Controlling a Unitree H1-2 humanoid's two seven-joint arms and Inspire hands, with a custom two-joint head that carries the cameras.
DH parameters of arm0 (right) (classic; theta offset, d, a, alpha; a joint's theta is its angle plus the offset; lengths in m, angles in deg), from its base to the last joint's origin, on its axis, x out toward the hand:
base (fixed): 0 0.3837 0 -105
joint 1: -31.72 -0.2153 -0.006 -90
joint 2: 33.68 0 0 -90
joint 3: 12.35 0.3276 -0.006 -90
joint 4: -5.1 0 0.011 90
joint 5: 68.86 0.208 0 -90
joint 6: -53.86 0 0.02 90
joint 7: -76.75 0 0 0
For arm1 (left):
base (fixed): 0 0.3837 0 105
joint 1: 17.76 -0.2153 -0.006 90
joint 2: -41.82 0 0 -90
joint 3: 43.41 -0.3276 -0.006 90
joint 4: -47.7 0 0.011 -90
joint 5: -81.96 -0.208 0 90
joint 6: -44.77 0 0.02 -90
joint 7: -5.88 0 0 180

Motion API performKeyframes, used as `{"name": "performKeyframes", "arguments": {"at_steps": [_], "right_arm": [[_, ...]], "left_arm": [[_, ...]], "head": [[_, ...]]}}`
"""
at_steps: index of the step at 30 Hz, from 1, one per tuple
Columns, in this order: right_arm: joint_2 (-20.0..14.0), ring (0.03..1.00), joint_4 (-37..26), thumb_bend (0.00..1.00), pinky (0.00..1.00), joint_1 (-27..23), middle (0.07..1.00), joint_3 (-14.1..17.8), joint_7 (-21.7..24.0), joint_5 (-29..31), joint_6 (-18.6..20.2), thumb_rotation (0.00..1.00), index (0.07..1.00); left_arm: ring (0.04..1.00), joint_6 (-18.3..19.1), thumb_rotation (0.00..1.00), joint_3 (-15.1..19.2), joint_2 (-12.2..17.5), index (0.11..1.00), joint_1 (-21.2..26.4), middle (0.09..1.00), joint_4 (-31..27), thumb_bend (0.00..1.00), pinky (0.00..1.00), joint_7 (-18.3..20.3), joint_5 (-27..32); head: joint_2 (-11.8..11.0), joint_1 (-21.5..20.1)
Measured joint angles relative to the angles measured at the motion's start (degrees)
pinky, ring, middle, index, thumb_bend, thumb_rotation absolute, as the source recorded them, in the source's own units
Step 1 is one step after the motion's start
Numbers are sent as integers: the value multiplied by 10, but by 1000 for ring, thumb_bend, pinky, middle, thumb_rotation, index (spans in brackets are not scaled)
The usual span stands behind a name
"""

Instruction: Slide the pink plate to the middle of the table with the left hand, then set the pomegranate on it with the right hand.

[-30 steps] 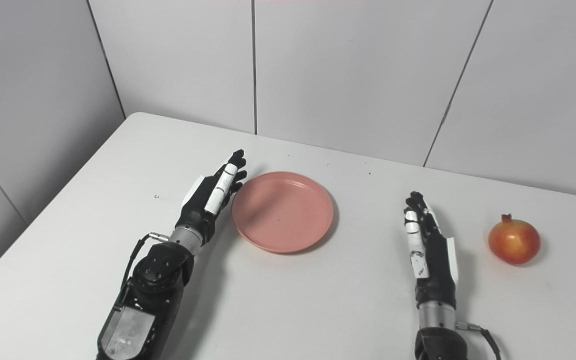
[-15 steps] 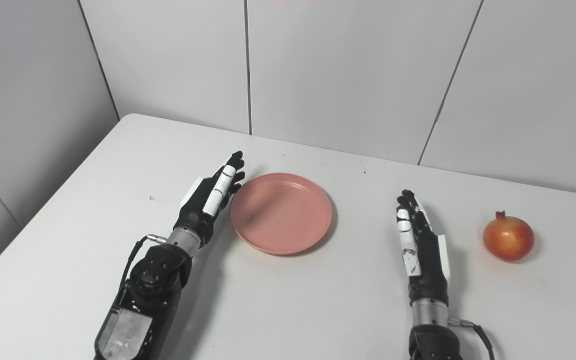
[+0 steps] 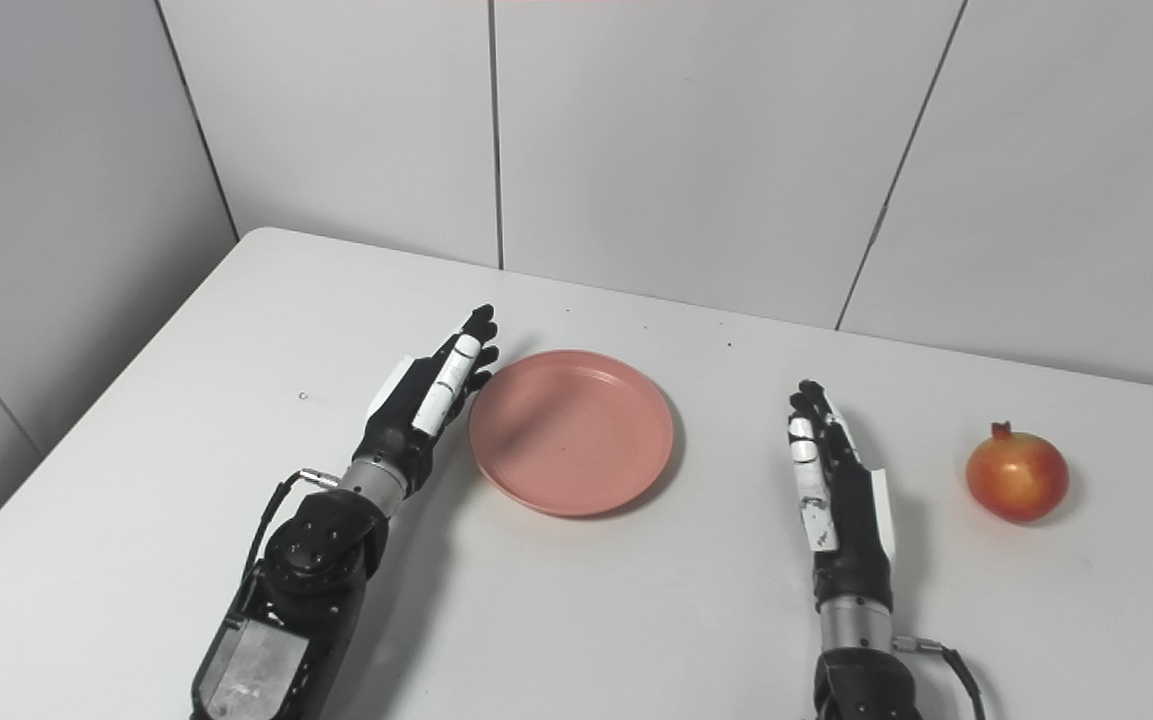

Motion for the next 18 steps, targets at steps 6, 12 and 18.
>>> {"name": "performKeyframes", "arguments": {"at_steps": [6,12,18], "right_arm": [[0,893,0,435,900,0,894,-2,0,-4,1,1000,893],[4,888,-1,422,883,0,887,-2,-1,-6,7,999,888],[4,881,-1,424,880,0,880,-3,-2,-8,7,998,887]], "left_arm": [[962,0,1000,-2,0,976,-2,982,-2,672,942,2,2],[961,0,1000,-8,0,974,-4,985,-2,684,936,6,2],[958,0,1000,-11,-1,973,-5,980,-2,678,934,7,2]], "head": [[0,-2],[1,-4],[2,-5]]}}
